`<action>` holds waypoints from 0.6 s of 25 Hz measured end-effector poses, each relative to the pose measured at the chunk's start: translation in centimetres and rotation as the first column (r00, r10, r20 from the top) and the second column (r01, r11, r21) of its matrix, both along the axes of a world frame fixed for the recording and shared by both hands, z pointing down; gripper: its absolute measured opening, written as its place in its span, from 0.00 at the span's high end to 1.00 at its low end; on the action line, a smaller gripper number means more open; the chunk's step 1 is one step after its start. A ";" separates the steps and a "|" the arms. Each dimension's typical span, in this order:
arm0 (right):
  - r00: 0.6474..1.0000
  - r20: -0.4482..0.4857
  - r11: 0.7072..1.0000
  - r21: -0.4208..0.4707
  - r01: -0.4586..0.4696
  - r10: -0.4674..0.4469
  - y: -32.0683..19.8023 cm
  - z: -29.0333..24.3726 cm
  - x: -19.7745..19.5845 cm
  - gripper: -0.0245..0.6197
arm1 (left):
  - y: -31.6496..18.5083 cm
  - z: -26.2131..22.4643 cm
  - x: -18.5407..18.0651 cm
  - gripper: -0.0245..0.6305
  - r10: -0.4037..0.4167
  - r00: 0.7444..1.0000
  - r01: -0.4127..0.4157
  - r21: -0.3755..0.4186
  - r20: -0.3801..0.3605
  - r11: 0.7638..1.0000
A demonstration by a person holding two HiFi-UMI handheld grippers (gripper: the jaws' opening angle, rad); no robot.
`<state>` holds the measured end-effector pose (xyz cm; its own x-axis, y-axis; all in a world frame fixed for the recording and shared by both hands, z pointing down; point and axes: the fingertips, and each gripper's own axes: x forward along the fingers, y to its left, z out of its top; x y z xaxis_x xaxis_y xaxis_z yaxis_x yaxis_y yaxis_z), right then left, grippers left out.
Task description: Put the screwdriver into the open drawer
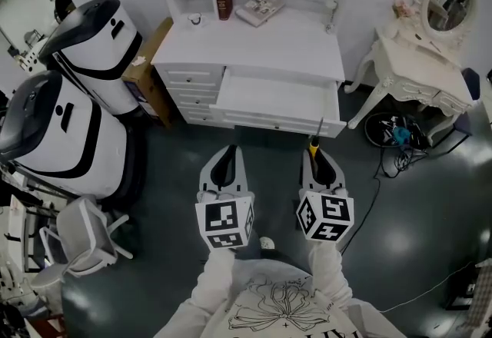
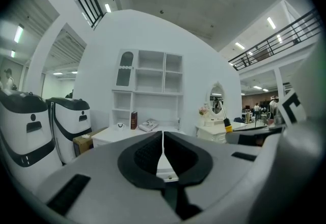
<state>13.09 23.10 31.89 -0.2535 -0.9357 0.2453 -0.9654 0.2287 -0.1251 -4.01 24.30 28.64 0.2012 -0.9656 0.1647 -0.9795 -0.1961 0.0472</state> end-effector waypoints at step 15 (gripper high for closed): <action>1.000 0.013 0.999 -0.041 0.003 -0.003 -6.8 2.3 0.9 0.85 | -7.3 1.8 1.4 0.95 0.016 1.000 -0.016 -0.027 0.011 1.000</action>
